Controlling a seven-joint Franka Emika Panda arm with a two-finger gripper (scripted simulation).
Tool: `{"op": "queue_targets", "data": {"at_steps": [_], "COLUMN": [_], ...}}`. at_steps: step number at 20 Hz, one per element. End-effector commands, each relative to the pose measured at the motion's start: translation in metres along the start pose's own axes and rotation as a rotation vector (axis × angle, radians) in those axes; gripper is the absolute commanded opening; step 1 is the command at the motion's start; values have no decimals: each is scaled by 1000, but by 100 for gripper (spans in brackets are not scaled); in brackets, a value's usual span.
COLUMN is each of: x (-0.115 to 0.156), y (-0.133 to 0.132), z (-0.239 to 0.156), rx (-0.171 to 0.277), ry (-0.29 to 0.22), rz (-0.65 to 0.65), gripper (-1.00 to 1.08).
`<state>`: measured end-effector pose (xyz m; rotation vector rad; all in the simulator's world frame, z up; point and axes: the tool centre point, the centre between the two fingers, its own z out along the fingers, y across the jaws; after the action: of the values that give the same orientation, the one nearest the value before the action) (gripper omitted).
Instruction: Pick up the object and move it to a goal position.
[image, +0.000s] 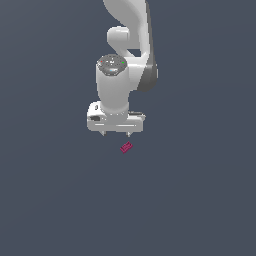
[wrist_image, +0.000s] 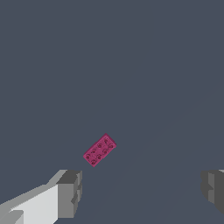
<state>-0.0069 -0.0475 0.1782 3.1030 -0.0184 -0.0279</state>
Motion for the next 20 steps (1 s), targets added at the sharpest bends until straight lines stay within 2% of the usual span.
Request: {"op": "queue_targets", "data": {"at_steps": [1, 13, 20], "x": [0, 0, 0], "y": [0, 4, 2], "z": [0, -6, -1], "rx": [0, 1, 3], "ry": [0, -1, 0], "rz": [0, -46, -19], "gripper": [100, 100, 100]}}
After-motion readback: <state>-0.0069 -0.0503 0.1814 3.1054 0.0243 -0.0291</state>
